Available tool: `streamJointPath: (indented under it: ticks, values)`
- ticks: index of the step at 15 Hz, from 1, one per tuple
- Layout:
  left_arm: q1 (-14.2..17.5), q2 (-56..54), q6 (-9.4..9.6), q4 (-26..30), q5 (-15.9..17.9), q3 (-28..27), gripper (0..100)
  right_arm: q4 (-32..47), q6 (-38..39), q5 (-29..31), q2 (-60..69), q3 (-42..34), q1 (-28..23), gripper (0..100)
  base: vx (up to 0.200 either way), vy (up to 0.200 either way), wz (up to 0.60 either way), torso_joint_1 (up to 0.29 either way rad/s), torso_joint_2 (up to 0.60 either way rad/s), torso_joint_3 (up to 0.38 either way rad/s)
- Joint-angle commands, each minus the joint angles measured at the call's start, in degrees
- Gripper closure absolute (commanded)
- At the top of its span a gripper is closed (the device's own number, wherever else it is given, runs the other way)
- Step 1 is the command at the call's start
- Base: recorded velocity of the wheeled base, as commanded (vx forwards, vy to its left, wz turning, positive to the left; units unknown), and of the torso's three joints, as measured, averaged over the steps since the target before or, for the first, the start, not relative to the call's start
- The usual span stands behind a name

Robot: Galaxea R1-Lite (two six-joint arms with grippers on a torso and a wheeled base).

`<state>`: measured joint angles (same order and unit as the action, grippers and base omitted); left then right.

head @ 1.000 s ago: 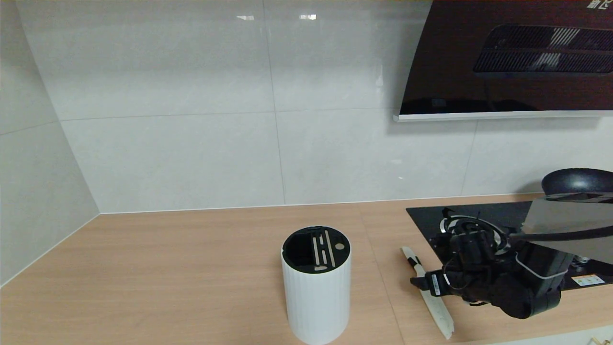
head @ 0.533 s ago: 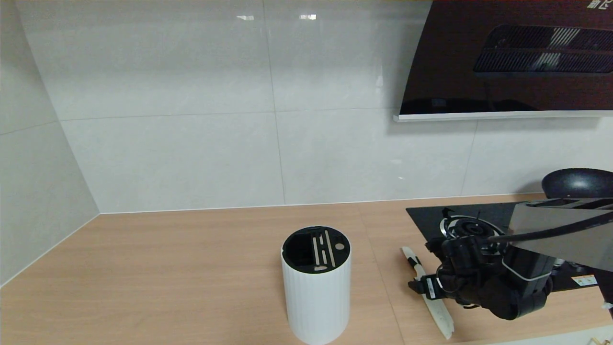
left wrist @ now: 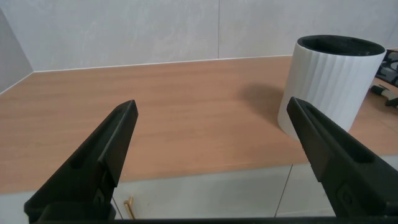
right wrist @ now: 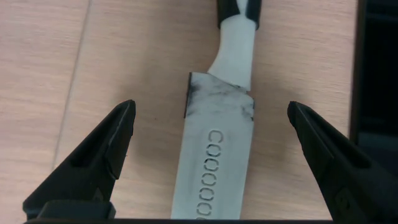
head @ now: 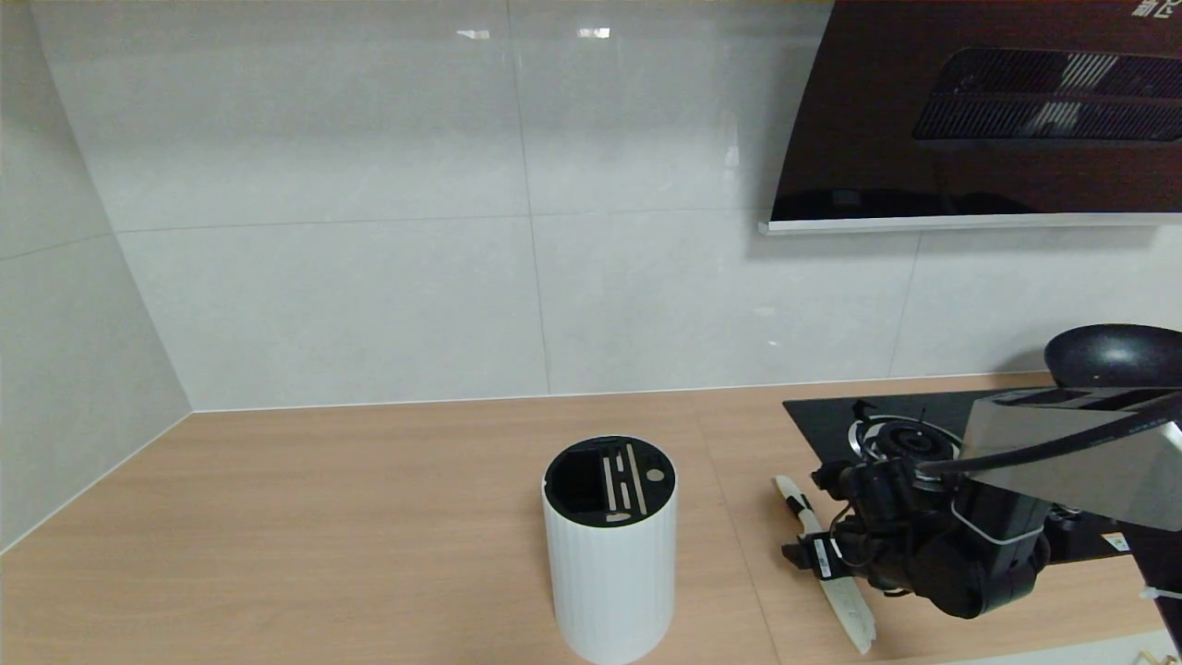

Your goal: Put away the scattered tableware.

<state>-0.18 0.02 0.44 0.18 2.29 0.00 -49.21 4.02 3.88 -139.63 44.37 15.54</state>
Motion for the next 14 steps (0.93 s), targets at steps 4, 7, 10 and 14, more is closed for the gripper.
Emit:
streamJointPath:
  ticks: [4, 7, 10, 14]
  values:
    - [0.01, -0.02, 0.0, -0.01, -0.01, 0.0, 0, -0.01, 0.02, 0.34, -0.55, 0.54, 0.01, 0, 0.0, 0.0, 0.0, 0.0, 0.0, 0.0]
    - [0.01, -0.02, 0.0, -0.01, -0.01, 0.0, 0, -0.01, -0.07, 0.34, -0.82, 0.54, 0.01, 100, 0.0, 0.0, 0.0, 0.0, 0.0, 0.0]
    - [0.01, -0.02, 0.0, -0.01, -0.01, 0.0, 0, -0.01, -0.07, 0.34, -1.17, 0.45, 0.1, 100, 0.0, 0.0, 0.0, 0.0, 0.0, 0.0]
    - [0.01, -0.02, 0.0, -0.01, -0.01, 0.0, 0, -0.01, -0.07, 0.34, -1.17, 0.45, 0.1, 100, 0.0, 0.0, 0.0, 0.0, 0.0, 0.0]
